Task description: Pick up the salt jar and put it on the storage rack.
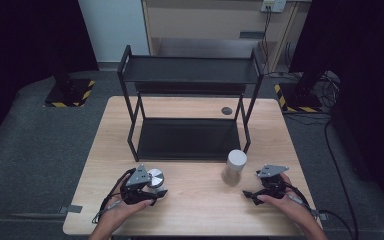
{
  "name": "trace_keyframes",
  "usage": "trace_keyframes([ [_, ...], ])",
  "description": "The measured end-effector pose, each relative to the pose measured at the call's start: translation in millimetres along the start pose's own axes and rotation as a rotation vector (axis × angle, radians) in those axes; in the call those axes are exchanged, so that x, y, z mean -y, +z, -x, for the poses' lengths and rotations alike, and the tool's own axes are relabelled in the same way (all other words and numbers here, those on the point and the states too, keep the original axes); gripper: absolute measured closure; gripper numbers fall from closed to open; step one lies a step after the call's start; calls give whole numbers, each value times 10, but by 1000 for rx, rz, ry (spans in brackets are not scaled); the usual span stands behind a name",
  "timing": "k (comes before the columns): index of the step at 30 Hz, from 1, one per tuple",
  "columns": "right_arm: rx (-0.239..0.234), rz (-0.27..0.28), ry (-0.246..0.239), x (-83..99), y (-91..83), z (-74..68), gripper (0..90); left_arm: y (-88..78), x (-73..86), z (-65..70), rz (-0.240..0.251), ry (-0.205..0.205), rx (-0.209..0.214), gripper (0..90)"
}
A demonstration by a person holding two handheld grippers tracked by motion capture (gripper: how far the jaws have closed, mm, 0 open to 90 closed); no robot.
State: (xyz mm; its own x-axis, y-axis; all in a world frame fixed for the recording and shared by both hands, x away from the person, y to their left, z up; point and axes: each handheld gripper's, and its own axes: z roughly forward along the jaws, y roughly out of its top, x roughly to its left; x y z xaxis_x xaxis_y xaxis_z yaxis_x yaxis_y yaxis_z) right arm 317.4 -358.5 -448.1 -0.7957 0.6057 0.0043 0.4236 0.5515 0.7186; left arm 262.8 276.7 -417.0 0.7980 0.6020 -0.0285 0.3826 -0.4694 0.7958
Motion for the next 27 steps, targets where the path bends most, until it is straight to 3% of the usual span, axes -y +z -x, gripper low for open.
trace_keyframes([
  [3, 0, 0, 0, 0, 0, 0, 14, -12, 12, -22, 13, -6, 6, 301],
  [4, 0, 0, 0, 0, 0, 0, 14, -35, -6, 6, 4, -17, -14, 301],
  [8, 0, 0, 0, 0, 0, 0, 13, -55, -33, 33, 5, -23, -26, 301],
  [13, 0, 0, 0, 0, 0, 0, 13, -49, -54, 39, 13, -16, -22, 301],
  [18, 0, 0, 0, 0, 0, 0, 13, -75, -105, 112, -6, -23, -62, 301],
  [20, 0, 0, 0, 0, 0, 0, 14, -85, -103, 122, 5, -33, -63, 301],
  [21, 0, 0, 0, 0, 0, 0, 14, -81, -104, 114, 18, -19, -58, 301],
  [24, 0, 0, 0, 0, 0, 0, 13, -96, -134, 148, 2, -38, -70, 301],
  [27, 0, 0, 0, 0, 0, 0, 14, -82, -153, 152, 1, -27, -67, 301],
])
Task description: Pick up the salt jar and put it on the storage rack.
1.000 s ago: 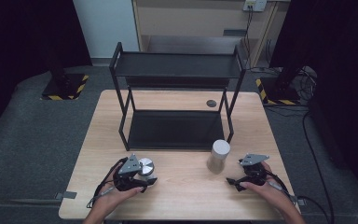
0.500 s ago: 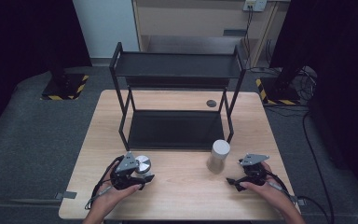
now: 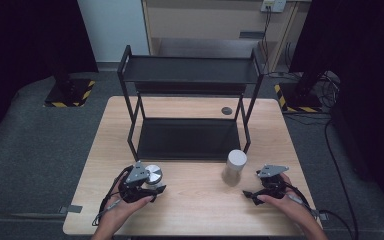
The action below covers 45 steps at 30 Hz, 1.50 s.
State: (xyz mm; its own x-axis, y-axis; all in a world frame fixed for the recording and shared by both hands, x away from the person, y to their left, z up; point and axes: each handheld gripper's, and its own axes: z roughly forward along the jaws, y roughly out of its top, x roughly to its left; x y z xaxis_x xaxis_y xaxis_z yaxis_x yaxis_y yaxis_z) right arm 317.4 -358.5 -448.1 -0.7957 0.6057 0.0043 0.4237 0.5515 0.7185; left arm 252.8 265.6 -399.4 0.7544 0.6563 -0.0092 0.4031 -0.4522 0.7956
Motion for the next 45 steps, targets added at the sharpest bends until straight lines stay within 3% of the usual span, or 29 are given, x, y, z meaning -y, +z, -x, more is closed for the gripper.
trace_keyframes([
  [9, 0, 0, 0, 0, 0, 0, 14, -6, -24, 7, -6, -6, 3, 301],
  [12, 0, 0, 0, 0, 0, 0, 13, -41, -68, 52, -22, -13, -15, 301],
  [20, 0, 0, 0, 0, 0, 0, 14, -88, -128, 89, -22, 0, -9, 301],
  [32, 0, 0, 0, 0, 0, 0, 14, -212, -381, 110, -12, -11, -45, 302],
  [45, 0, 0, 0, 1, 0, 0, 14, -212, -587, 46, -30, -27, -63, 302],
])
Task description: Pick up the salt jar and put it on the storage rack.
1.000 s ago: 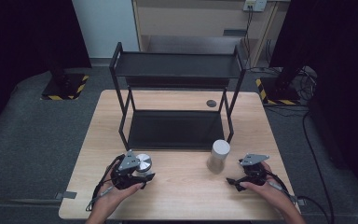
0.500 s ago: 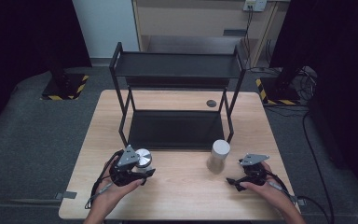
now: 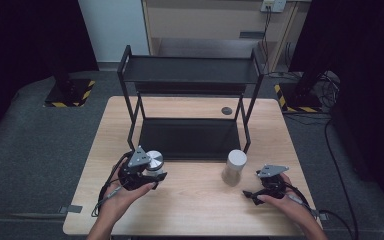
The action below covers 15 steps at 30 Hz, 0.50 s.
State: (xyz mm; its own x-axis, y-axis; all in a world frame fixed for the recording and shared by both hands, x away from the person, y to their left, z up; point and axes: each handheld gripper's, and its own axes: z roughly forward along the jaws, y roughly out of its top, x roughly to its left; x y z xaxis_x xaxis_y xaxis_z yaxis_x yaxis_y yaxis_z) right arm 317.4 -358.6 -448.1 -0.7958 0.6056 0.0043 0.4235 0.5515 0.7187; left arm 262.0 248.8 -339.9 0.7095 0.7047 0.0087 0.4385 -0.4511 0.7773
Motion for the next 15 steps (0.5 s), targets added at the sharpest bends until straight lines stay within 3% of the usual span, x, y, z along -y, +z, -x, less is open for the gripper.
trace_keyframes([
  [15, 0, 0, 0, 0, 0, 0, 14, 69, -215, -79, 10, 12, 11, 302],
])
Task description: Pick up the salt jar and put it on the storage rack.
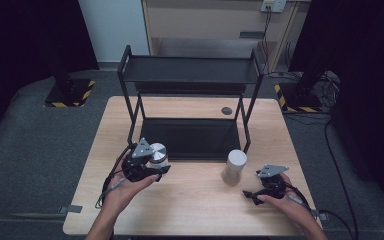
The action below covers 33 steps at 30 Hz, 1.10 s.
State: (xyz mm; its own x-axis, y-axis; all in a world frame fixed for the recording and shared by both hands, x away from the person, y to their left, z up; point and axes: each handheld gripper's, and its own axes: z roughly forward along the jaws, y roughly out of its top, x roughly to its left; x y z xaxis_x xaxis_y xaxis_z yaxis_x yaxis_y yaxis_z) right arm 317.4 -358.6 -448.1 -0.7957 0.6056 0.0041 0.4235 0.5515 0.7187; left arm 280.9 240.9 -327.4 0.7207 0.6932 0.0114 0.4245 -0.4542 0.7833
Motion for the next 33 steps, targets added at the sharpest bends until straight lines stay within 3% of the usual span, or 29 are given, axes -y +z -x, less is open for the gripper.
trace_keyframes([
  [19, -1, 0, 0, 1, 0, 2, 14, -148, -326, -93, 3, 8, -33, 302],
  [33, -1, 0, 1, 1, -1, 2, 14, -231, -639, -127, -12, 37, -39, 302],
])
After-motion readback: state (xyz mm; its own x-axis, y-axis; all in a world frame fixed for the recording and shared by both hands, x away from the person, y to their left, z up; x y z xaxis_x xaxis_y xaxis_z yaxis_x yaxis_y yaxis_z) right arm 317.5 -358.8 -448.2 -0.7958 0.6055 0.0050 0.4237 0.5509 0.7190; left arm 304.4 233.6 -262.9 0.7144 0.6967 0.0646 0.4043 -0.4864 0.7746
